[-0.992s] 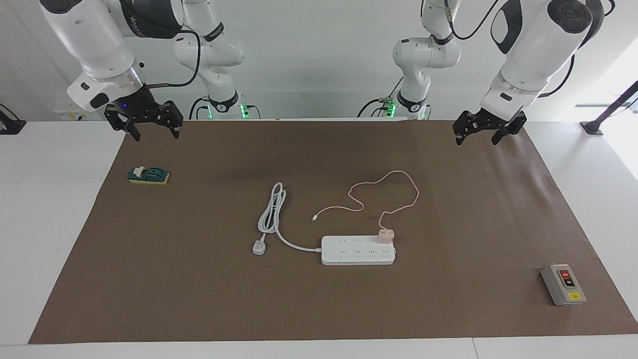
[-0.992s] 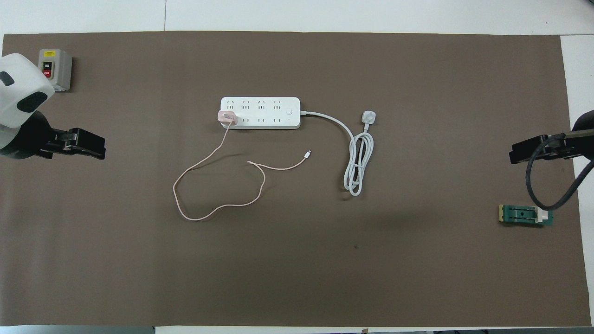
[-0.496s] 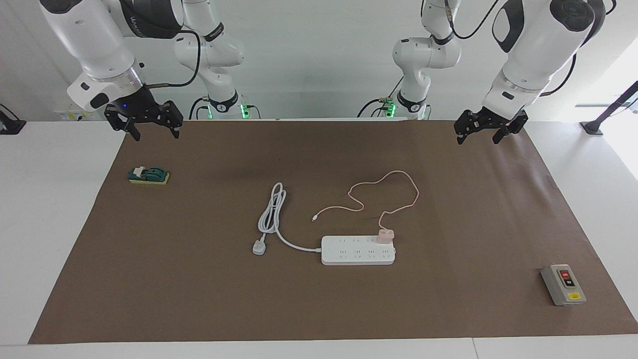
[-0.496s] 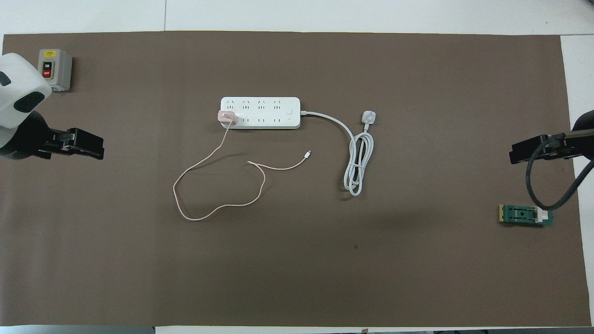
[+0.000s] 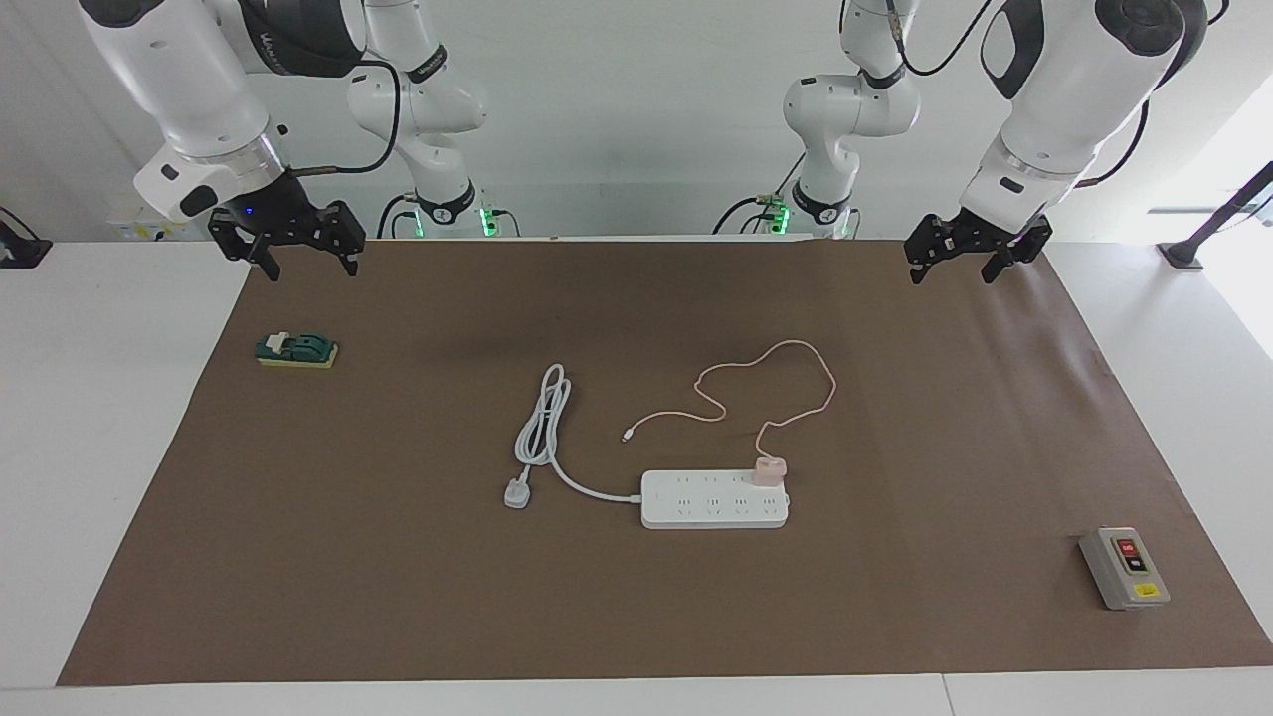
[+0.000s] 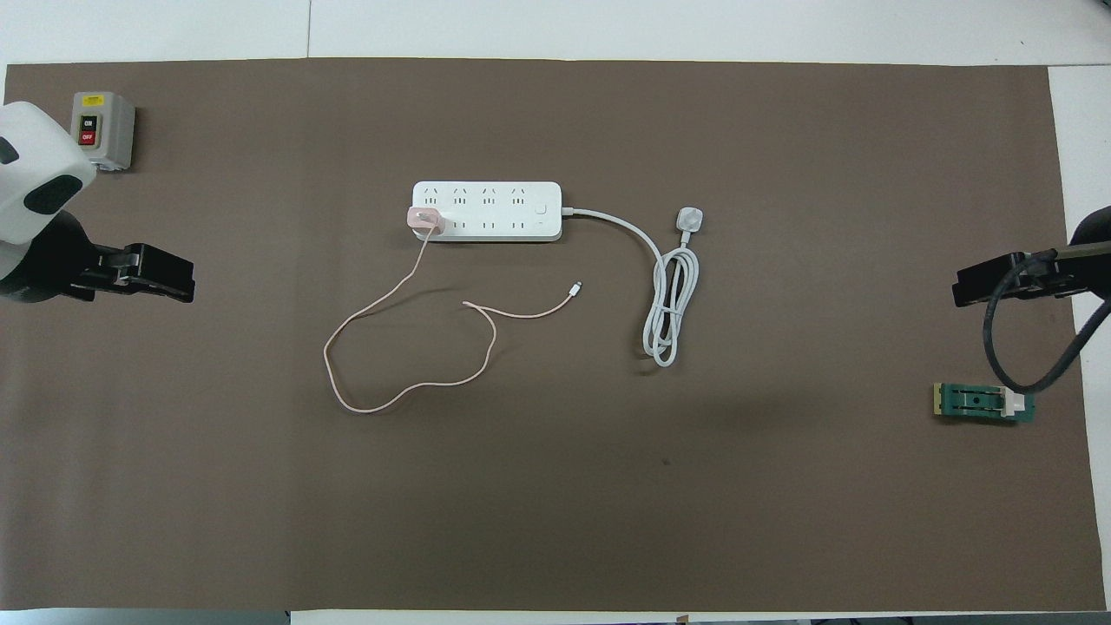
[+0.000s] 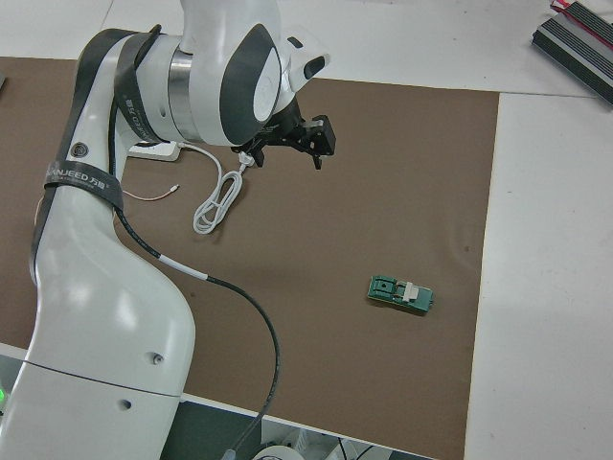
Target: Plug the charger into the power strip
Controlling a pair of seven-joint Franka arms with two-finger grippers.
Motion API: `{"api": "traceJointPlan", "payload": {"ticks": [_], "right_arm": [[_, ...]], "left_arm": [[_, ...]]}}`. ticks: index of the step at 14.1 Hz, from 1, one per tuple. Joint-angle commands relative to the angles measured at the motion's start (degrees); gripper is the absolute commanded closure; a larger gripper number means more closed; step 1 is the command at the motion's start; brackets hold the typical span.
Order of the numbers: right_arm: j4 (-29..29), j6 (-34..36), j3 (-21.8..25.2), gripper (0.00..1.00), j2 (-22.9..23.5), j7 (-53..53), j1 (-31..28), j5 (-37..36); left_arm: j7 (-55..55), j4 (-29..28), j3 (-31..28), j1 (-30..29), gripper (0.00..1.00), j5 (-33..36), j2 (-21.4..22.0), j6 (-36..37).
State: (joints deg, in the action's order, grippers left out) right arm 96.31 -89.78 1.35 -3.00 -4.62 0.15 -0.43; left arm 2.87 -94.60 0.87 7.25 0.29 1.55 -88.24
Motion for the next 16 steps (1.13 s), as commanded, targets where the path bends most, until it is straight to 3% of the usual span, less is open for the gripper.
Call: {"api": "traceJointPlan", "payload": {"ticks": [1,16], "right_arm": [[0.3,1.1,-0.6,0.00,-0.8,0.8,-0.8,0.8],[0.3,1.1,-0.6,0.00,-0.8,0.7,-0.8,0.8]], "left_arm": [[0.0,-0.1,-1.1,1.3,0.00,-1.0,1.2,3.5],[0.0,-0.1,-1.2,1.3,0.00,-1.3,1.1,0.3]]}}
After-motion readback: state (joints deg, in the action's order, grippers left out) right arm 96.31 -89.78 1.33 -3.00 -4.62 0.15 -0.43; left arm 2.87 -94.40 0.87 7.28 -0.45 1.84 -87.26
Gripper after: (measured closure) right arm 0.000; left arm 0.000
